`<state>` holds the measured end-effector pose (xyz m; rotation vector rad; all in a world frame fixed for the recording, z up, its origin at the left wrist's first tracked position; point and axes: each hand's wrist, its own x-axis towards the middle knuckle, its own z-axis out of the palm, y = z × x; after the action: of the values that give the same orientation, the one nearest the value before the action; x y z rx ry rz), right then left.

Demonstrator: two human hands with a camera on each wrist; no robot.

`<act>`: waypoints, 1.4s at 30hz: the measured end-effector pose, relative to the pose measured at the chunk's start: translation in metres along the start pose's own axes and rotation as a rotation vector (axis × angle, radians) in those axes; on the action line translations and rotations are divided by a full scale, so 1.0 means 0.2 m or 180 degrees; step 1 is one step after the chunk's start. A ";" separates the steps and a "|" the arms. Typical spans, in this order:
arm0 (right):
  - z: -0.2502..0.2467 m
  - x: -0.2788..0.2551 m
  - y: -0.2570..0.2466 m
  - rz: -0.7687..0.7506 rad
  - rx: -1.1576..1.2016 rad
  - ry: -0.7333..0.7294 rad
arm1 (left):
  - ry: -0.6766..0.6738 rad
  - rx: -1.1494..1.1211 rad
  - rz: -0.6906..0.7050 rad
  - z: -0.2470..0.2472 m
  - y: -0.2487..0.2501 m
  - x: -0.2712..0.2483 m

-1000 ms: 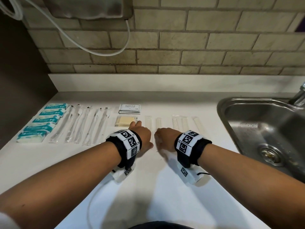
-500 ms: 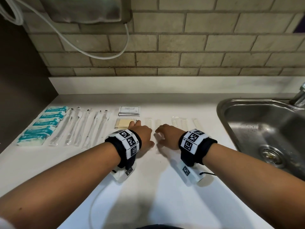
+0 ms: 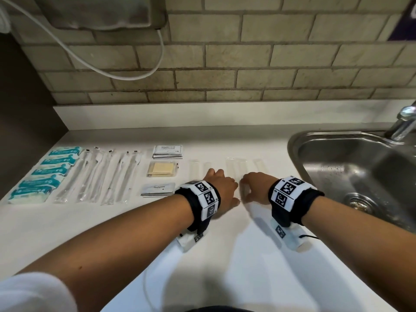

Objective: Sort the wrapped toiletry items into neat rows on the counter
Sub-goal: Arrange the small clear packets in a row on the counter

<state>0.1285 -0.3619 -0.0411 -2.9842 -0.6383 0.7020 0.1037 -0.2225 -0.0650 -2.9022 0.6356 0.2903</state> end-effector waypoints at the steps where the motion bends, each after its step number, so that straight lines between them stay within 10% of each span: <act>1: 0.00 0.00 0.00 -0.0002 0.0007 0.0018 | 0.0008 0.0044 -0.0012 0.01 -0.01 0.00; 42: 0.01 0.04 0.02 -0.0239 0.0464 0.0499 | -0.0019 0.0012 -0.0190 -0.03 -0.06 -0.06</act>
<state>0.1350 -0.3627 -0.0474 -2.8293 -0.6555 0.4817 0.0984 -0.2084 -0.0560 -2.9094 0.5467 0.2895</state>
